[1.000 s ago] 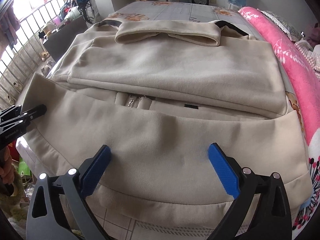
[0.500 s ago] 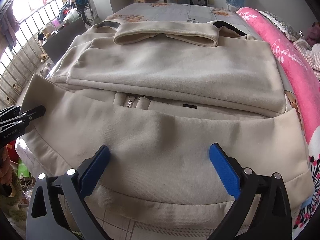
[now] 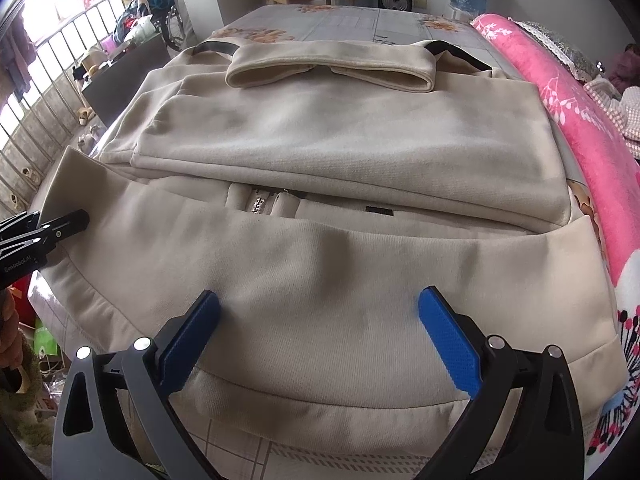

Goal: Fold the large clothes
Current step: 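Hold the lifted side edge with the left tool above the jacket, then grasp the jacket's other side edge with the right tool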

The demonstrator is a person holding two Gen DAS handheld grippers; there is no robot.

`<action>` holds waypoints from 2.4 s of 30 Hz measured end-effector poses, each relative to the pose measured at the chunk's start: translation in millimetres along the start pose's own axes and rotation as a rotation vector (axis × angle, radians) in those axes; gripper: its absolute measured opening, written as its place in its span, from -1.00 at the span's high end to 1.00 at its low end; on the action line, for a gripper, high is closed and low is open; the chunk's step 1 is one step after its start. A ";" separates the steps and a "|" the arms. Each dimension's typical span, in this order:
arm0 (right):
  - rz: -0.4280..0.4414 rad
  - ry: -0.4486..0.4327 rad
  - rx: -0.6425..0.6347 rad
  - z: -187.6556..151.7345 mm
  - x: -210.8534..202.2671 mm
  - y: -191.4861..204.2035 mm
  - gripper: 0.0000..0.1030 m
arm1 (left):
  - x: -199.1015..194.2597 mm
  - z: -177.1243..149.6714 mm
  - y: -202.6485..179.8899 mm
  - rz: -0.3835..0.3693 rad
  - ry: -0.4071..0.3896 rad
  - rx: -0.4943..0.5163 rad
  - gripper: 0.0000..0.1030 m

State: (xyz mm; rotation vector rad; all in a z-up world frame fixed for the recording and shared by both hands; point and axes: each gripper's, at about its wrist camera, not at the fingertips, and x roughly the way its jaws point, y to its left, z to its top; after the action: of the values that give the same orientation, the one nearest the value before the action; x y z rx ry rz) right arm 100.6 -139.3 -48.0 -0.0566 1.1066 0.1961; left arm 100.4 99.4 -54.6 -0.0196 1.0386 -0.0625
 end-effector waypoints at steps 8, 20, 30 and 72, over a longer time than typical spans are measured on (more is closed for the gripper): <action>0.000 0.001 0.000 0.1 0.2 0.1 -0.88 | -0.3 -0.1 -0.6 0.000 0.000 0.005 0.13; 0.002 -0.004 0.002 -0.3 -0.1 -0.7 -0.89 | -0.4 0.2 -1.1 0.004 -0.001 0.010 0.12; 0.003 -0.002 0.003 -0.7 -0.4 -0.8 -0.89 | 0.2 0.6 -2.4 0.013 0.001 0.014 0.12; 0.087 -0.174 0.305 -15.0 -65.4 -180.4 -0.15 | -4.0 -1.3 -14.4 0.104 0.001 0.035 0.11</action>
State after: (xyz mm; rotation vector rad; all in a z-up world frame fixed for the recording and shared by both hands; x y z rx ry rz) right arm 92.6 -326.9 -5.8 0.2772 0.9555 0.1060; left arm 96.6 85.3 -51.2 0.0664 1.0379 0.0135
